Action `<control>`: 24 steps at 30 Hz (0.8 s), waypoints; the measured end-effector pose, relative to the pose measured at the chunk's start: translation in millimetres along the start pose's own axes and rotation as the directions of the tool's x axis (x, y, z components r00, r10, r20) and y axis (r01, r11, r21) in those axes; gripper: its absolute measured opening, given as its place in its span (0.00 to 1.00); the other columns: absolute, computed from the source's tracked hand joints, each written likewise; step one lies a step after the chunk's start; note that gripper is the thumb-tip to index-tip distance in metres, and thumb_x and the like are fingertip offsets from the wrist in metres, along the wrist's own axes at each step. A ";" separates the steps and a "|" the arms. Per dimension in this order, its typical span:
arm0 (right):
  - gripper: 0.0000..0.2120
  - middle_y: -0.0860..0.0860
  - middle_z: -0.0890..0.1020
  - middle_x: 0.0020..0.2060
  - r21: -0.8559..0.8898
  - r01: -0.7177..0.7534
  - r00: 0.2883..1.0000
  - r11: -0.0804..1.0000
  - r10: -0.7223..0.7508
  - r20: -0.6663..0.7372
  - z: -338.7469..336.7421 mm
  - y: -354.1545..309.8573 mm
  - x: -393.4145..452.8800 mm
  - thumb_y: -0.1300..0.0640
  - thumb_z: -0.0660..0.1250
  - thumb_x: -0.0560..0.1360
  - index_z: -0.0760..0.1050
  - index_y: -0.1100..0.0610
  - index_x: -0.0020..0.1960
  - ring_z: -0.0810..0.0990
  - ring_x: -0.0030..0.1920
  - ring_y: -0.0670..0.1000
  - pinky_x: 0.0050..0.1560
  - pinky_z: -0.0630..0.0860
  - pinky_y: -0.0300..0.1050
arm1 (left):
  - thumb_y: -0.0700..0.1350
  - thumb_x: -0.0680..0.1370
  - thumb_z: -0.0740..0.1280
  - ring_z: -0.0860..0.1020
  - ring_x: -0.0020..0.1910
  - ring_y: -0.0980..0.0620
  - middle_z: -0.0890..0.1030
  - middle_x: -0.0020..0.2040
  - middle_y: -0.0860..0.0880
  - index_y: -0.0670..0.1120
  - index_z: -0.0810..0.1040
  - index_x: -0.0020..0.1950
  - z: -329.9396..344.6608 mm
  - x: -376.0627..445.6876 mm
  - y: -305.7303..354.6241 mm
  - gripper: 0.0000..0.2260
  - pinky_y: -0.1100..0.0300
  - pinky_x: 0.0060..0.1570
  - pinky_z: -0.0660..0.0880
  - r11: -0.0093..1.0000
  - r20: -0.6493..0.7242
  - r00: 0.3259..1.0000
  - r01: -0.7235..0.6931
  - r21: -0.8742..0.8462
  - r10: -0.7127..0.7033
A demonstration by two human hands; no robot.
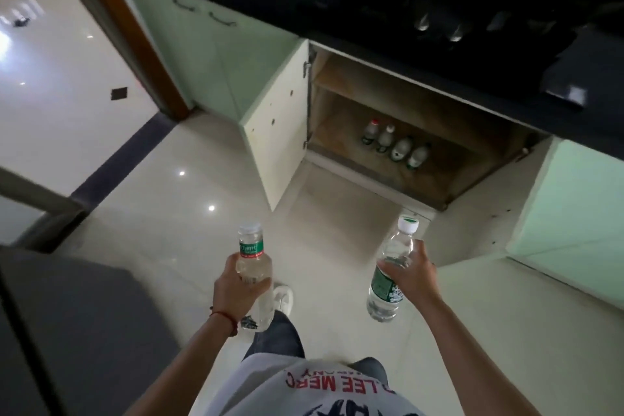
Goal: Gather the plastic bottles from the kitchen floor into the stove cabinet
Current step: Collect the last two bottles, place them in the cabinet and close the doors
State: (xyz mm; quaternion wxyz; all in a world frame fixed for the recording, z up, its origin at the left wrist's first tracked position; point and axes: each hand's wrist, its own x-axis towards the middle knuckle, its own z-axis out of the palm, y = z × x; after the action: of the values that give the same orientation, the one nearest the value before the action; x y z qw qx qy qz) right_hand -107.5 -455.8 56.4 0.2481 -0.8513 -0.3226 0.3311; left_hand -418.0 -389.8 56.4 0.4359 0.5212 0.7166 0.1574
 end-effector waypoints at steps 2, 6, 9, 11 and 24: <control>0.30 0.49 0.77 0.42 0.032 -0.042 0.997 0.999 0.044 -0.056 4.3 -10.3 7.1 0.48 0.76 0.62 0.66 0.53 0.59 0.75 0.42 0.53 0.41 0.67 0.42 | 0.45 0.64 0.76 0.77 0.47 0.47 0.80 0.51 0.45 0.47 0.69 0.63 -7.9 31.5 18.4 0.30 0.58 0.46 0.73 0.998 0.060 0.997 -0.052 0.036 0.050; 0.29 0.48 0.77 0.40 0.123 -0.150 0.978 0.981 0.165 -0.128 10.5 -28.2 14.7 0.49 0.75 0.63 0.65 0.52 0.58 0.76 0.41 0.54 0.38 0.69 0.42 | 0.45 0.64 0.75 0.76 0.47 0.48 0.79 0.49 0.48 0.47 0.70 0.61 -13.0 86.1 67.5 0.28 0.57 0.45 0.74 0.983 0.173 0.972 -0.173 0.064 0.160; 0.30 0.48 0.77 0.39 0.176 -0.230 0.951 0.957 0.259 -0.168 10.3 -33.8 18.7 0.48 0.75 0.62 0.65 0.51 0.59 0.76 0.39 0.53 0.36 0.69 0.41 | 0.45 0.64 0.75 0.77 0.44 0.49 0.78 0.45 0.50 0.47 0.70 0.60 -1.0 114.6 107.9 0.27 0.57 0.44 0.75 0.965 0.242 0.945 -0.247 0.085 0.220; 0.31 0.50 0.77 0.42 0.198 -0.251 0.944 0.948 0.284 -0.166 11.1 -34.1 22.1 0.48 0.76 0.62 0.65 0.51 0.60 0.76 0.41 0.54 0.39 0.70 0.42 | 0.45 0.63 0.75 0.77 0.42 0.50 0.78 0.42 0.52 0.48 0.70 0.59 8.4 126.0 128.1 0.27 0.61 0.41 0.73 0.963 0.262 0.936 -0.262 0.070 0.235; 0.35 0.60 0.80 0.55 0.291 -0.311 0.915 0.905 0.368 -0.167 -48.5 -26.1 136.5 0.50 0.76 0.63 0.63 0.54 0.64 0.80 0.51 0.61 0.44 0.75 0.47 | 0.46 0.63 0.76 0.77 0.33 0.60 0.78 0.33 0.55 0.49 0.69 0.62 99.9 186.5 230.5 0.30 0.69 0.30 0.68 0.938 0.346 0.904 -0.316 0.144 0.251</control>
State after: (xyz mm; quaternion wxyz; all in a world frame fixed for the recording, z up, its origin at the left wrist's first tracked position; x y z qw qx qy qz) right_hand -4.3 -351.0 49.7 0.3291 -0.8859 -0.0933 0.3133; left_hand -212.9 -153.9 70.3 0.4658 0.6792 0.5639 0.0608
